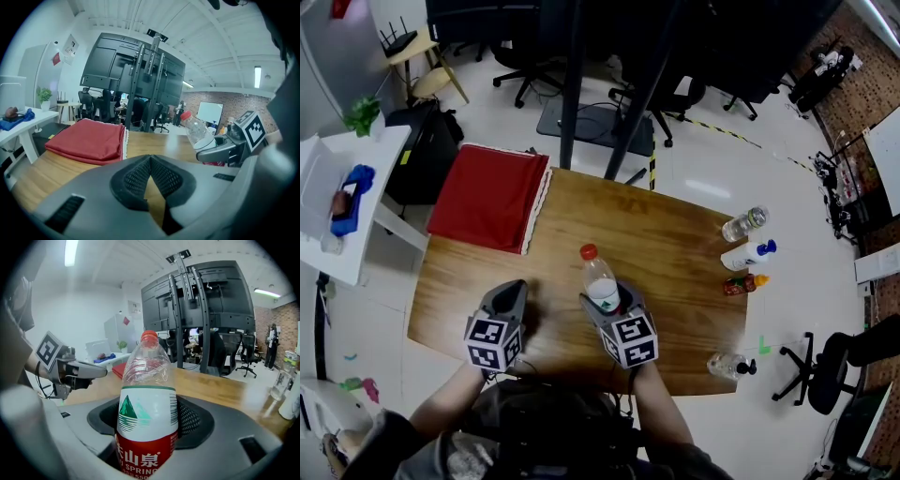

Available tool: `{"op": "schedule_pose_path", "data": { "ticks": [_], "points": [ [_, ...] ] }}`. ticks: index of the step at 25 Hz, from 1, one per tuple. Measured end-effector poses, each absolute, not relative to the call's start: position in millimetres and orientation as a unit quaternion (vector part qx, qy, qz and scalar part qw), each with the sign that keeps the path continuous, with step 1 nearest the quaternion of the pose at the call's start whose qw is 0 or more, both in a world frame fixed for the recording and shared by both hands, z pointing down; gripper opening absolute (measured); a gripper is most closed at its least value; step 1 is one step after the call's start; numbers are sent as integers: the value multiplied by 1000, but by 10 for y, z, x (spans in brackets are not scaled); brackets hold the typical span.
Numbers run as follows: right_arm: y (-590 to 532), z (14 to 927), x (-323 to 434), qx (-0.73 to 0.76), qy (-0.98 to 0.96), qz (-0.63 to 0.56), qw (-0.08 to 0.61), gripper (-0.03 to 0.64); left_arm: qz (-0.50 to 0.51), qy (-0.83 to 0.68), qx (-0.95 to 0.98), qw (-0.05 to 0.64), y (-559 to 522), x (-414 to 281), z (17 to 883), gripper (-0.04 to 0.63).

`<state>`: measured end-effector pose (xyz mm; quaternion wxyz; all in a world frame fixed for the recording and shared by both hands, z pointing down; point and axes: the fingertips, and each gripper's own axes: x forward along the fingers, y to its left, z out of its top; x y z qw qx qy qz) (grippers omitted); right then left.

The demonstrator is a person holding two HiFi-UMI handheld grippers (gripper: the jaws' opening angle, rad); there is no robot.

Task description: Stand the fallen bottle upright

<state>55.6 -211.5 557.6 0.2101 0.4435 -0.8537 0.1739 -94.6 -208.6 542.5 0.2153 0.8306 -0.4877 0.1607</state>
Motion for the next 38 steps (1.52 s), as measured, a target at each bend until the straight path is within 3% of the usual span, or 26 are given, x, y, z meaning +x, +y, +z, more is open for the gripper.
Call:
{"op": "schedule_pose_path", "data": {
  "ticks": [6, 11, 16, 24, 38],
  "points": [
    [-2275, 5492, 646, 480, -851, 188, 99, 330, 160, -494, 828, 212, -2108, -974, 5404, 32],
    [-2348, 5522, 724, 499, -846, 182, 49, 330, 162, -499, 824, 214, -2130, -990, 5418, 32],
    [-2324, 5534, 737, 512, -848, 129, 52, 328, 166, -500, 823, 210, -2135, -983, 5427, 32],
    [-2244, 5561, 881, 542, -829, 142, 7, 330, 174, -501, 822, 206, -2110, -1000, 5434, 32],
    [-1972, 5575, 905, 551, -824, 131, 8, 339, 172, -494, 828, 203, -1964, -954, 5437, 32]
  ]
}}
